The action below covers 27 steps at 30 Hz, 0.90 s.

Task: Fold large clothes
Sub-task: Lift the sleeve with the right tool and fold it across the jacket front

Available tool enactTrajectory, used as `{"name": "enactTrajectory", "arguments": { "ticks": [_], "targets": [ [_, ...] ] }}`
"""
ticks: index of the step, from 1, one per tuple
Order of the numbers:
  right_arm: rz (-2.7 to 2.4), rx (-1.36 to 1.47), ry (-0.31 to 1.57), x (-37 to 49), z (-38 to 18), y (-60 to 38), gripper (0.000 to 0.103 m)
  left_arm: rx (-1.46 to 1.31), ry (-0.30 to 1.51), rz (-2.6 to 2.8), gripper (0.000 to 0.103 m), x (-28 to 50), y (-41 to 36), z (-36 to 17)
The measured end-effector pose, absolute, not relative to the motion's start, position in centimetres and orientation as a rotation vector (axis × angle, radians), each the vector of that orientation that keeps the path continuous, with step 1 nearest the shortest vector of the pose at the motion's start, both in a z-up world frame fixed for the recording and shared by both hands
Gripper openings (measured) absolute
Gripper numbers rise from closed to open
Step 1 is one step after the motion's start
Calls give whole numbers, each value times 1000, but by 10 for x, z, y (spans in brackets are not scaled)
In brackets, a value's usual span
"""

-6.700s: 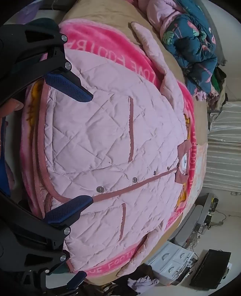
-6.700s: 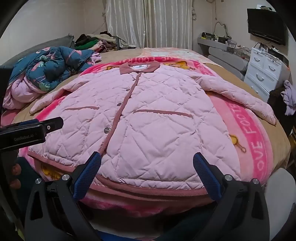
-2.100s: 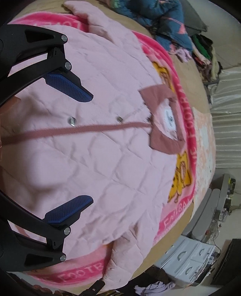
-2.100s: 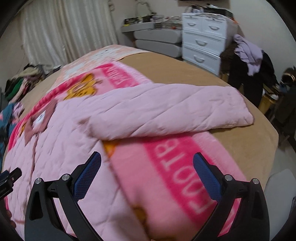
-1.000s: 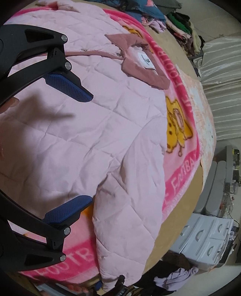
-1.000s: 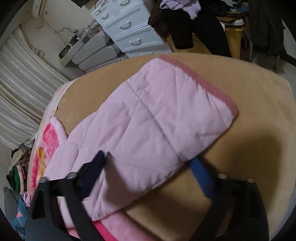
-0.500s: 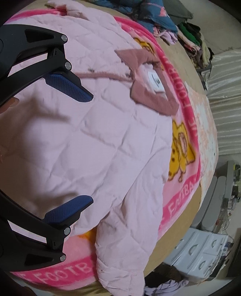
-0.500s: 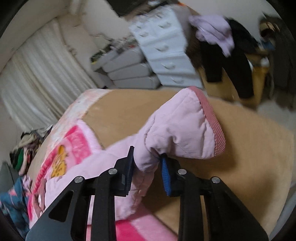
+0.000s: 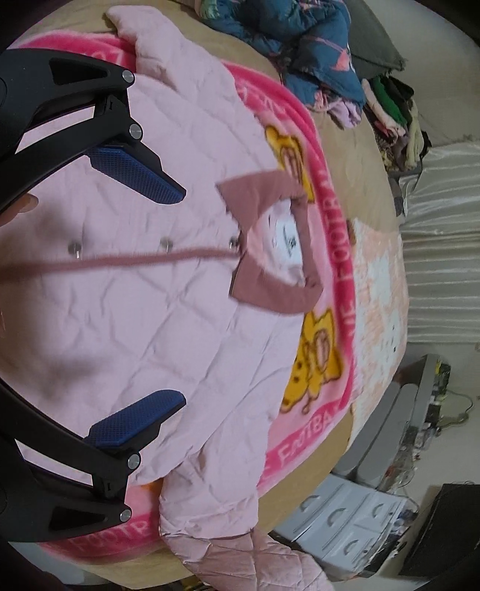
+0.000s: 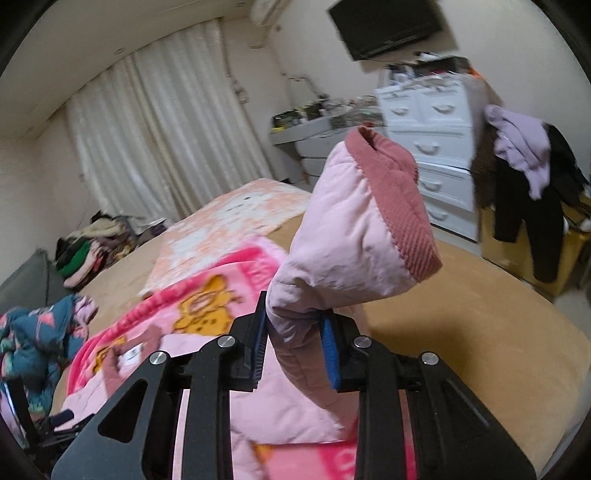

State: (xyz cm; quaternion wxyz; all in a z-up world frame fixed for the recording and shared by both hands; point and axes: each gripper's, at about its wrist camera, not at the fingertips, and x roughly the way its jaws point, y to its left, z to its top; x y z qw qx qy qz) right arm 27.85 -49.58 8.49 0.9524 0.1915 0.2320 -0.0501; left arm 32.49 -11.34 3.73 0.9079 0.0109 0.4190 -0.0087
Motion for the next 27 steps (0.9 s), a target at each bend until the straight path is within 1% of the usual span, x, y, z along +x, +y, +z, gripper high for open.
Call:
{"name": "enactTrajectory", "arguments": {
  "ticks": [10,16,27],
  "targets": [
    [49,293,453,296,117,-395,24,-23,830,75,95,315,-36,51],
    [126,259,454,301,127,-340,23,-30,802,136,95,310,0,57],
    [247,187,485,311,123,-242,22,-97,813,177,95,302,58,53]
  ]
}}
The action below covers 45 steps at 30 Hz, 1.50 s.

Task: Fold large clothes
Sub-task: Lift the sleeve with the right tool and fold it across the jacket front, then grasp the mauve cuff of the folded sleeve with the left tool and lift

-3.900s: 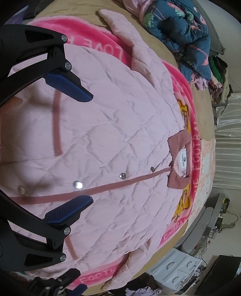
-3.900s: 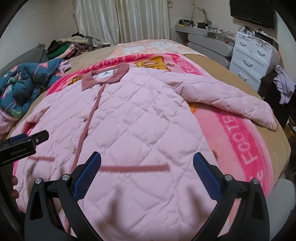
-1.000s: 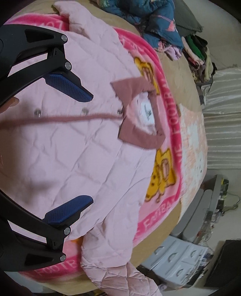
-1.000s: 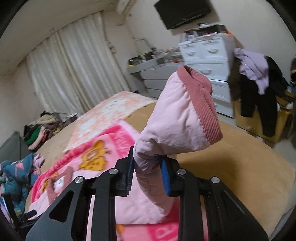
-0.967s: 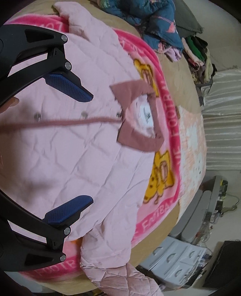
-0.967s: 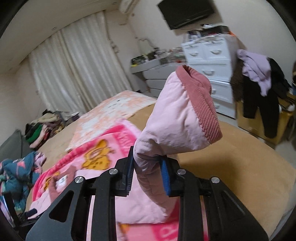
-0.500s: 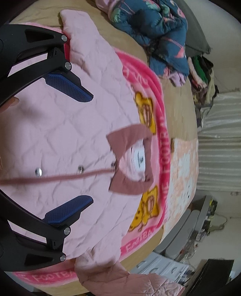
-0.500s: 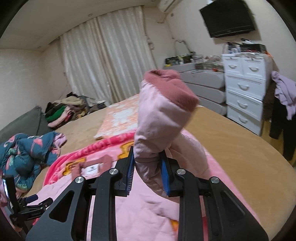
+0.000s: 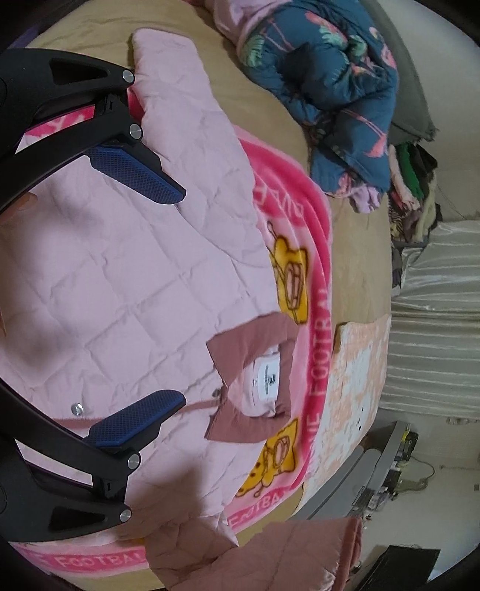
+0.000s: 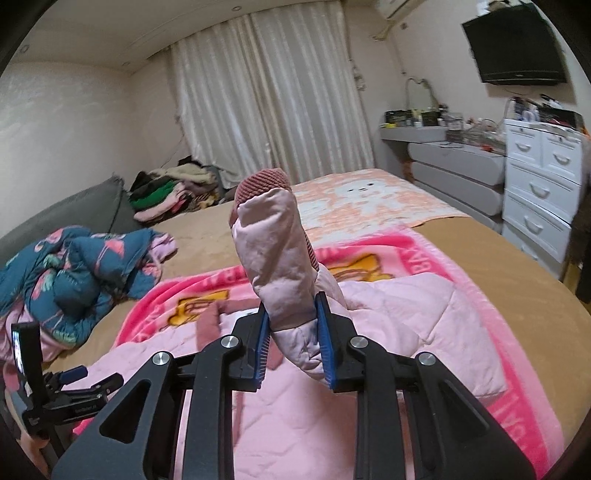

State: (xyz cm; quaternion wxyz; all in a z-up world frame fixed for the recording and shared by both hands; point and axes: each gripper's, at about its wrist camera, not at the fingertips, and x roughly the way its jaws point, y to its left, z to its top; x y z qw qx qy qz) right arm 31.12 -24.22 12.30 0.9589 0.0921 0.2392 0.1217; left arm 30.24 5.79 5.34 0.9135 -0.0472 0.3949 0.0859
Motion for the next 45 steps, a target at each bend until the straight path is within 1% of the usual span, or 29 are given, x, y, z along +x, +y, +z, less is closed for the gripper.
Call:
{"name": "enactTrajectory", "arguments": {
  "ticks": [9,15,21,26,27,28,29,30,31,33,41,45],
  "targets": [
    [345,89,542,316,89,-159,22,-199,833,214,95,292,113,44],
    [408,14,622,313,47,-103,22,-313,866,203,95,286,149,35],
    [480,-52,718,299,1,-56,23,-401,892,156,95,285,157,20],
    [554,-58,814,282,-24,-41,35,-488,943,109,95,288,151,5],
    [561,-60,826,279,-26,-42,40,-499,952,100,95,288,149,3],
    [573,-53,839,275,-28,-45,53,-503,963,95,95,289,146,-1],
    [589,-30,857,271,-30,-50,59,-503,970,92,95,289,143,-3],
    [598,-10,862,268,-28,-58,70,-505,982,83,95,290,139,-7],
    [597,8,852,262,-26,-65,74,-512,992,76,95,290,136,-10],
    [578,4,838,255,-23,-76,80,-532,1016,52,95,290,130,-17],
    [412,60,827,246,-15,-147,81,-648,1141,19,94,289,101,-63],
    [351,113,822,246,-15,-177,81,-633,1147,52,94,291,90,-68]
  ]
}}
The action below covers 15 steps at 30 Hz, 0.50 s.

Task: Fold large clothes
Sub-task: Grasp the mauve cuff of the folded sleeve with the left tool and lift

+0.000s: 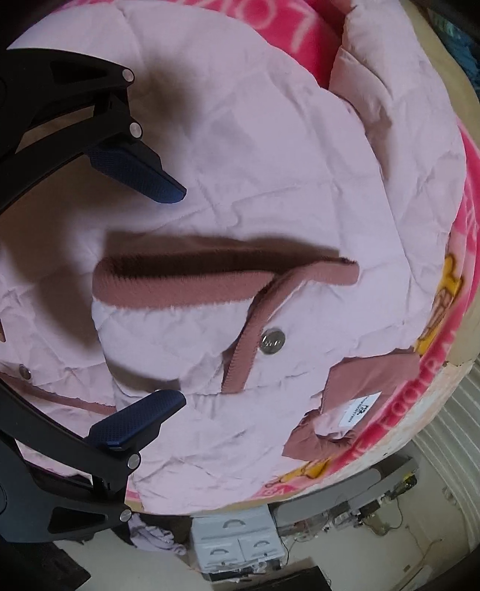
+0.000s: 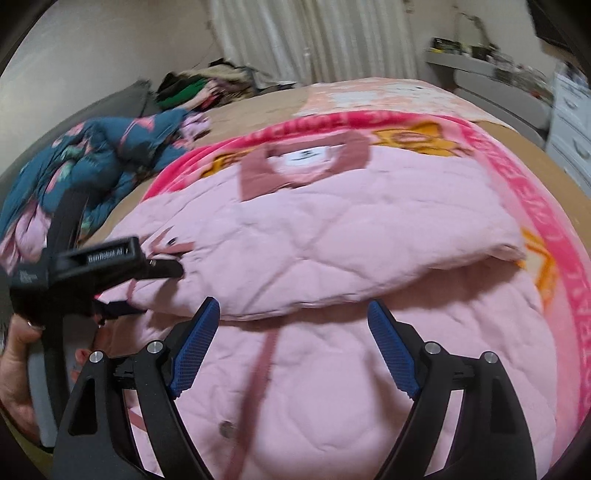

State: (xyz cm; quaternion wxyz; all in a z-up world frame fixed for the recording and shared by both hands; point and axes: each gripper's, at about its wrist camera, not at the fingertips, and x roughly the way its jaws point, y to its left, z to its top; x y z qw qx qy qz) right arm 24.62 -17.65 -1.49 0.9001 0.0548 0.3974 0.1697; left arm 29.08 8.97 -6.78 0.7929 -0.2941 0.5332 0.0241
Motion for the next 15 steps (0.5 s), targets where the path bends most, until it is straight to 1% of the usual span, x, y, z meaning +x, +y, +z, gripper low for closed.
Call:
{"name": "enactTrajectory", "arguments": {
  "ticks": [2,3,4,5,6,8,10,13,15],
  "targets": [
    [324,137,821,245,-15,-188,81,-641,1145,48,93,292,86,-66],
    [316,149,821,245,-15,-193,81,-647,1151,44,86,292,83,-65],
    [307,164,820,245,-15,-197,82,-645,1151,48,81,293,81,-65],
    [299,184,818,244,-15,-203,82,-638,1143,49,79,294,79,-63],
    [295,191,817,244,-15,-205,82,-631,1134,38,68,294,76,-61],
    [279,202,810,242,-14,-212,82,-597,1116,42,55,294,72,-56],
    [268,213,807,241,-14,-218,82,-584,1081,29,24,293,71,-49],
    [252,229,805,241,-13,-225,82,-570,1041,4,14,295,72,-37],
    [243,240,798,241,-10,-228,82,-547,1014,-29,12,297,70,-20]
  ]
}}
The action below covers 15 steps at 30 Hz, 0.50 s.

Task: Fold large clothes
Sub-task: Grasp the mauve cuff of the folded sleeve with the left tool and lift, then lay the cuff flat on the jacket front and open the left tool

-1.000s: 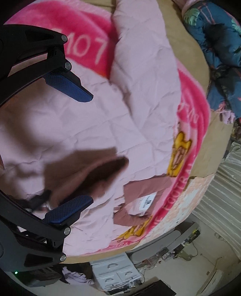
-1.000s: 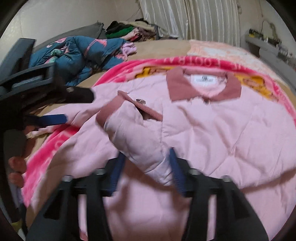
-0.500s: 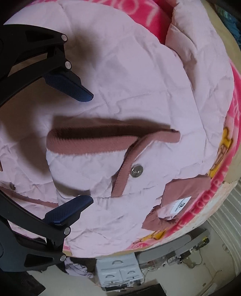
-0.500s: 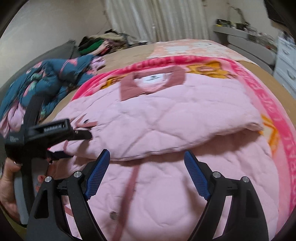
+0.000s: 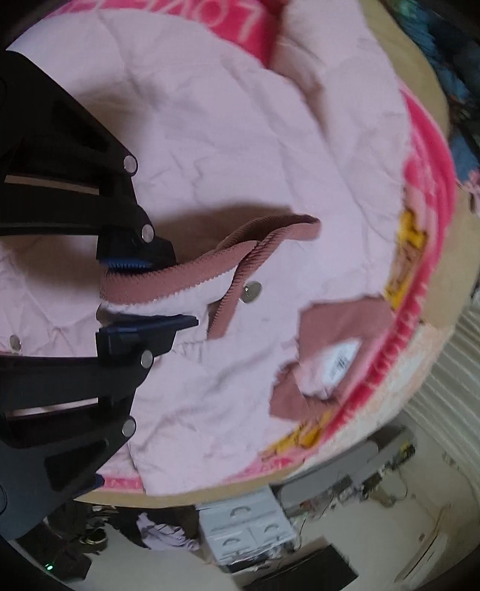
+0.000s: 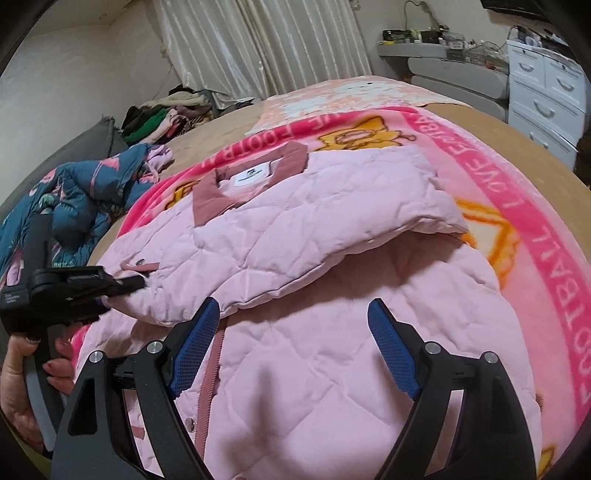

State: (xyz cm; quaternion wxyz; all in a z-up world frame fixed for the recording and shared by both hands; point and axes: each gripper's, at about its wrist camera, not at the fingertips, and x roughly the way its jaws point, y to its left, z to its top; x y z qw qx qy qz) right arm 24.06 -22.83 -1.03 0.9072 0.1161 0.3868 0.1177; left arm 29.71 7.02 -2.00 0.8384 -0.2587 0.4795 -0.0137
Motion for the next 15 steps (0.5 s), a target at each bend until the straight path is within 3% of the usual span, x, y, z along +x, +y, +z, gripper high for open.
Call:
{"name": "enactTrajectory", "arguments": {
  "ticks": [9,15],
  "targets": [
    [202,261,720,247,16,-247,82,-478,802,-155,9,312,75,90],
    [153,275,693,258,20,-259,82,-420,801,-76,9,323,95,71]
  ]
}}
